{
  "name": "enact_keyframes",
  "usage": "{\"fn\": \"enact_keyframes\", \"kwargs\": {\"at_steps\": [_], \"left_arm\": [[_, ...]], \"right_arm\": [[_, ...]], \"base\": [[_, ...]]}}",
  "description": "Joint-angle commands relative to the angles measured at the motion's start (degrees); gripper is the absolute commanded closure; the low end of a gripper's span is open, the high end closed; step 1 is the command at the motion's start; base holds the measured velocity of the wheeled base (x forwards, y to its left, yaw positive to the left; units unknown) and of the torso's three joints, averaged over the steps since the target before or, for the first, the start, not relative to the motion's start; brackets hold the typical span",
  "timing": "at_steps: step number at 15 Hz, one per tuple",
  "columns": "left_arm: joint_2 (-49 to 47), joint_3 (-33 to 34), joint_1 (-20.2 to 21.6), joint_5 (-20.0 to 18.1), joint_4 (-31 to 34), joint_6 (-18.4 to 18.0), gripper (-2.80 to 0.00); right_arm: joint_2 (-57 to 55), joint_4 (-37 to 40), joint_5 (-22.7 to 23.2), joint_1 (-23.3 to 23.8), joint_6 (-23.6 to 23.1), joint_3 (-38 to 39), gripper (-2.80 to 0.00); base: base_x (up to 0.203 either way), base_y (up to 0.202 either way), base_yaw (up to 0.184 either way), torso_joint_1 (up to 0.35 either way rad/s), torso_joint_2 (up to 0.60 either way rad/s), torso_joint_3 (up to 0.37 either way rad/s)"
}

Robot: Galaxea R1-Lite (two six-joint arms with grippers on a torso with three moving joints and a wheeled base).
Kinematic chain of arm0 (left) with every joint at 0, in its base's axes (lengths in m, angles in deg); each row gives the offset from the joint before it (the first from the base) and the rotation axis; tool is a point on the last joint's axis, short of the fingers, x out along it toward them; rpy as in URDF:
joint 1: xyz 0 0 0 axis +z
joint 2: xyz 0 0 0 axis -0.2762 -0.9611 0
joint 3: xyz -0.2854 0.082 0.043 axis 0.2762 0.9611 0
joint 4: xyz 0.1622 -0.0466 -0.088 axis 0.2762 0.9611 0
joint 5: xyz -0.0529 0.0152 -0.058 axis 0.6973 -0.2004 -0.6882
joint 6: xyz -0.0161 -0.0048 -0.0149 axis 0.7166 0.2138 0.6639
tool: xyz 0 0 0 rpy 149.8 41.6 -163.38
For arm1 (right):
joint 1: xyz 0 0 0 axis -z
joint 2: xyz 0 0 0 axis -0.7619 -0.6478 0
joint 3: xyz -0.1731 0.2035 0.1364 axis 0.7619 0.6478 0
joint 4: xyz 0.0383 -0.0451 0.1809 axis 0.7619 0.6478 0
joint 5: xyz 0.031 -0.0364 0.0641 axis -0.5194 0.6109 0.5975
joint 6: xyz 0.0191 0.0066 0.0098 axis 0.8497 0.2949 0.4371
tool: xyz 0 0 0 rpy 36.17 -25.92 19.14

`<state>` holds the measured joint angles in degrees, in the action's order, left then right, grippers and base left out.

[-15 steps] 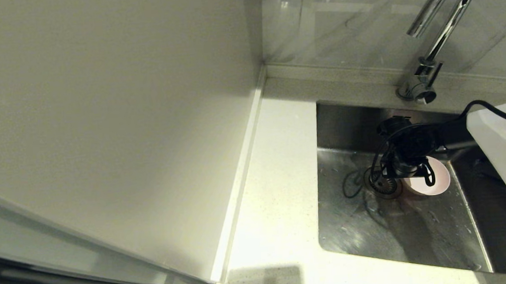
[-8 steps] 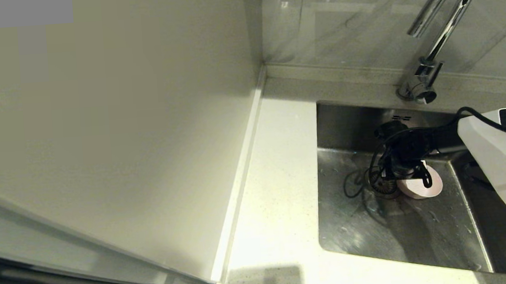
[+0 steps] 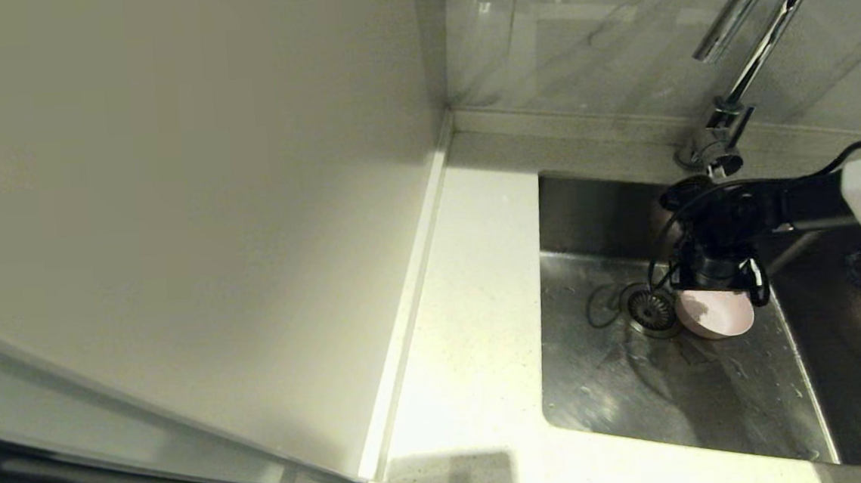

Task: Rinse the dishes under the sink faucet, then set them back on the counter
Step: Put a bowl into the sink

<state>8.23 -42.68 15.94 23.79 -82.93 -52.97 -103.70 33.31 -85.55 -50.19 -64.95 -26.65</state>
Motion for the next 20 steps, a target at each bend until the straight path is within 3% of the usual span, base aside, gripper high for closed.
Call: {"fn": "enact_keyframes", "kwargs": {"at_steps": [1,3,4,8,12,15,20], "left_arm": [[0.00,0.15,0.01,0.00,-0.08,0.00,0.00],[0.00,0.18,0.01,0.00,0.00,0.00,0.00],[0.00,0.18,0.01,0.00,0.00,0.00,0.00],[0.00,0.18,0.01,0.00,0.00,0.00,0.00],[0.00,0.18,0.01,0.00,-0.09,0.00,0.00],[0.00,0.17,0.01,0.00,-0.08,0.00,0.00],[0.00,0.18,0.01,0.00,-0.06,0.00,0.00]], "right_arm": [[16.68,3.82,1.41,-0.38,2.02,6.15,-2.80],[28.67,6.12,4.16,1.19,0.73,10.49,-2.80],[33.48,6.75,6.12,4.58,-2.76,11.79,-2.80],[38.06,3.90,13.30,28.13,-19.12,12.39,-2.80],[35.98,2.55,21.23,44.41,-25.15,13.61,-2.80],[34.41,2.83,22.38,51.33,-28.41,14.62,-2.80],[37.98,19.89,22.60,59.19,-32.98,16.95,-2.80]], "base": [[0.000,0.000,0.000,0.000,0.00,0.000],[0.000,0.000,0.000,0.000,0.00,0.000],[0.000,0.000,0.000,0.000,0.00,0.000],[0.000,0.000,0.000,0.000,0.00,0.000],[0.000,0.000,0.000,0.000,0.00,0.000],[0.000,0.000,0.000,0.000,0.00,0.000],[0.000,0.000,0.000,0.000,0.00,0.000]]}}
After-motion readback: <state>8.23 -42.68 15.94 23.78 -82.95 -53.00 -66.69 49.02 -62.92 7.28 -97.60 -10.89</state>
